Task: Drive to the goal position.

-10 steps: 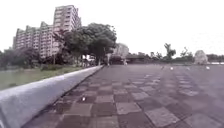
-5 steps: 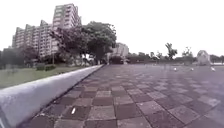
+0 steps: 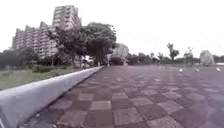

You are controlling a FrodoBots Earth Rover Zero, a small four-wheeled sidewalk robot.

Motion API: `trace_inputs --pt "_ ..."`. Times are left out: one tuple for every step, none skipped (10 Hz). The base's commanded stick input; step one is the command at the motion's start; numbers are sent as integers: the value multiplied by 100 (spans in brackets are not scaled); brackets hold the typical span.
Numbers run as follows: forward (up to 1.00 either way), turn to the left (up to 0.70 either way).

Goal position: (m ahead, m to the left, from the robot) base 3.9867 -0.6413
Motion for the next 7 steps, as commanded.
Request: trace_inputs --pt "100 0" --pt "100 0" --pt "100 0" --pt "100 0" --pt "100 0" --pt "100 0" --pt "100 0"
